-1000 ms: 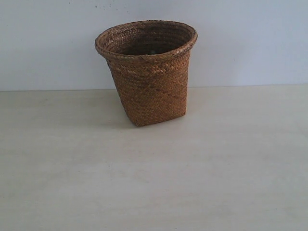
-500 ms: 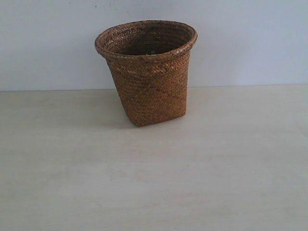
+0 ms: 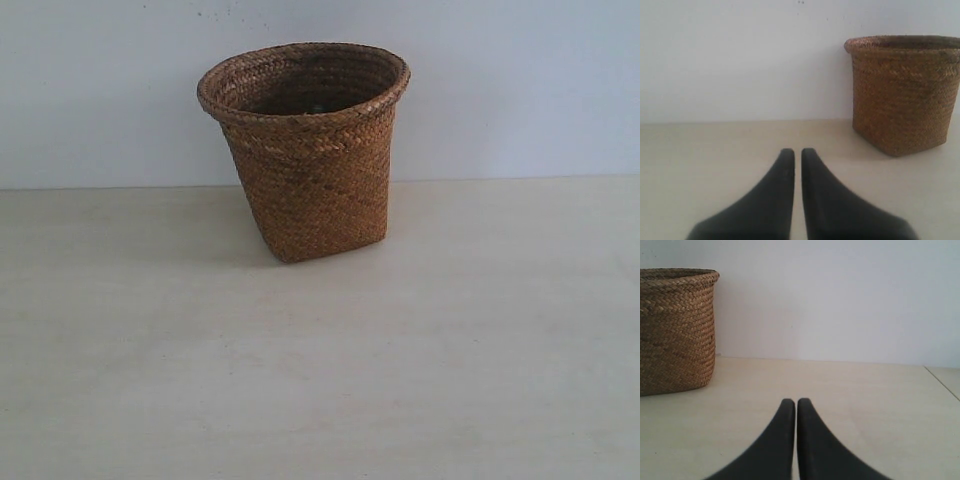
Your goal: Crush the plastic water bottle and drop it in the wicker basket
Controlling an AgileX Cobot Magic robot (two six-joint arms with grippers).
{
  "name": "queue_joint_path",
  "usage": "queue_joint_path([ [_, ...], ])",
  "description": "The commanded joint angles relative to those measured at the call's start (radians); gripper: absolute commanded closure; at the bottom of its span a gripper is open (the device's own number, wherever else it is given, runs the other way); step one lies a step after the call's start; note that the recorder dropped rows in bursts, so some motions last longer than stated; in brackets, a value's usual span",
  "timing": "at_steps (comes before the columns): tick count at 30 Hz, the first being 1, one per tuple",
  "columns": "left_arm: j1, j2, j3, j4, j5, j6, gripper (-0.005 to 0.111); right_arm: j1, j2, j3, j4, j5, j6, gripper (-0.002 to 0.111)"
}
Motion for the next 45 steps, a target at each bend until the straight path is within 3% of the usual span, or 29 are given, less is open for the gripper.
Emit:
queue_joint_path([
  [1, 0.008, -0.003, 0.002, 0.006, 0.09, -0.01, 0.102, -0.002, -0.006, 0.003, 0.0, -0.004, -0.002, 0.108],
  [6, 0.008, -0.003, 0.002, 0.006, 0.172, -0.01, 0.102, -0.002, -0.006, 0.003, 0.0, -0.004, -0.002, 0.108],
  [29, 0.008, -0.003, 0.002, 0.02, 0.172, -0.002, 0.102, -0.002, -0.006, 0.003, 0.0, -0.004, 0.001, 0.108],
  [35, 0.008, -0.003, 0.002, 0.02, 0.172, -0.002, 0.102, -0.002, -0.006, 0.003, -0.008, 0.008, 0.126, 0.108],
  [45, 0.008, -0.003, 0.002, 0.02, 0.172, -0.002, 0.102, -0.002, -0.006, 0.003, -0.012, 0.109, 0.12, 0.108],
])
